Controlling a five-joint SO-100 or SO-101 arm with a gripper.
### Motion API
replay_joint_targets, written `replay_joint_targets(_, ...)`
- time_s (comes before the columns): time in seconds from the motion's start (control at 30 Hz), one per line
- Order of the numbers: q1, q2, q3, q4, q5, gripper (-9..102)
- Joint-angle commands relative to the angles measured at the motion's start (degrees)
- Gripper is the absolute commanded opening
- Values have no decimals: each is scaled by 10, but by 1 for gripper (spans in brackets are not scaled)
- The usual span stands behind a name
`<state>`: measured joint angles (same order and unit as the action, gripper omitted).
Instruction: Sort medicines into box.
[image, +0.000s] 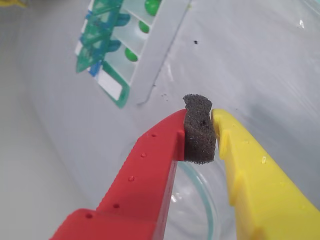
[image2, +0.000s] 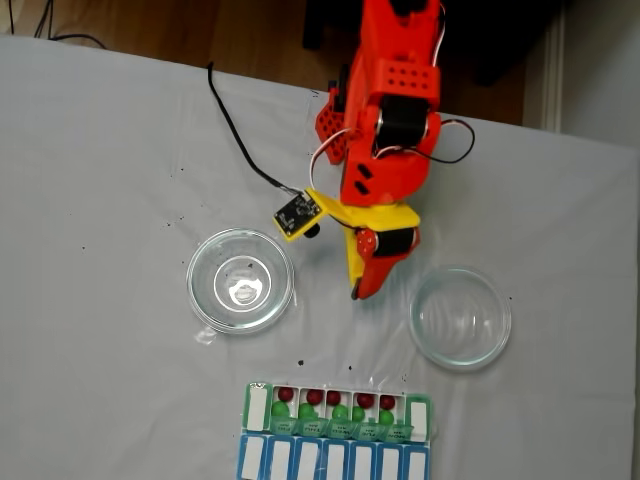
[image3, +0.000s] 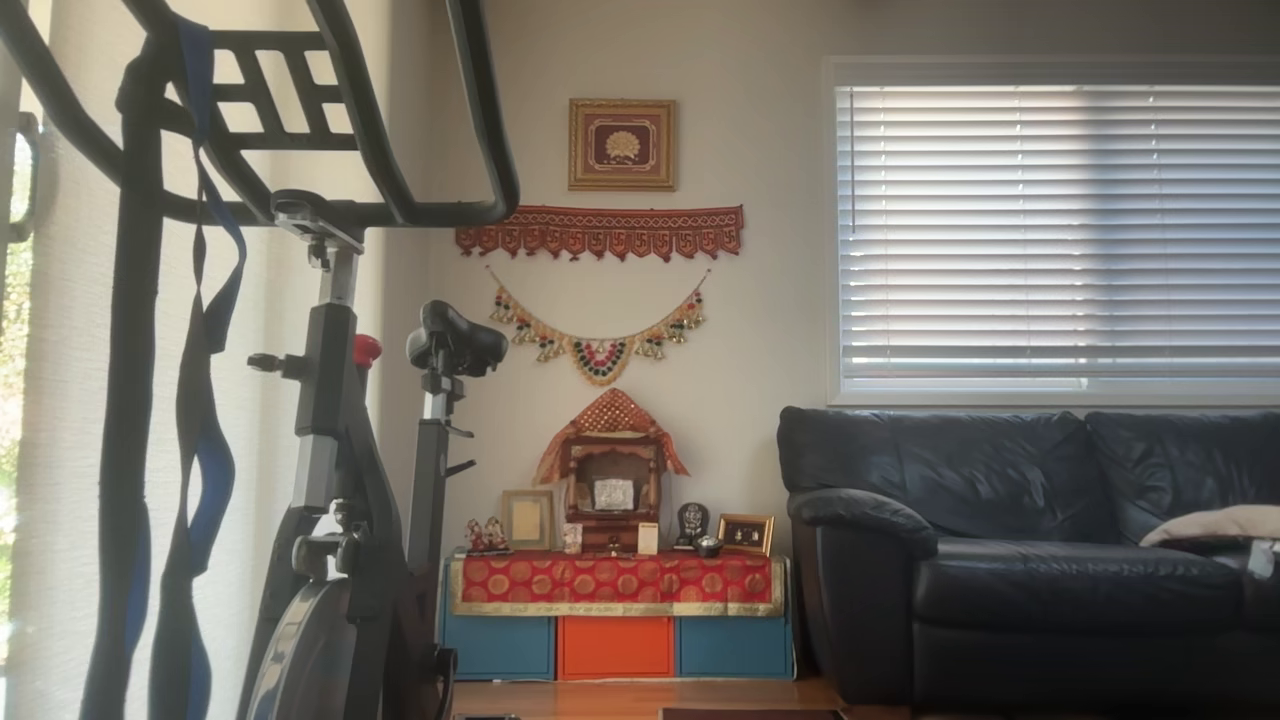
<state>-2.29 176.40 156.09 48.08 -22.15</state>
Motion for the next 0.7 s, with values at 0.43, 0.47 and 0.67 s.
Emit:
replay_joint_targets(0.43, 4, -532, -526, 42, 114, 1)
replay_joint_targets(0.47, 2, -555, -556, 54, 117, 1)
replay_joint_targets(0.67, -27, -640, -652, 89, 135, 1)
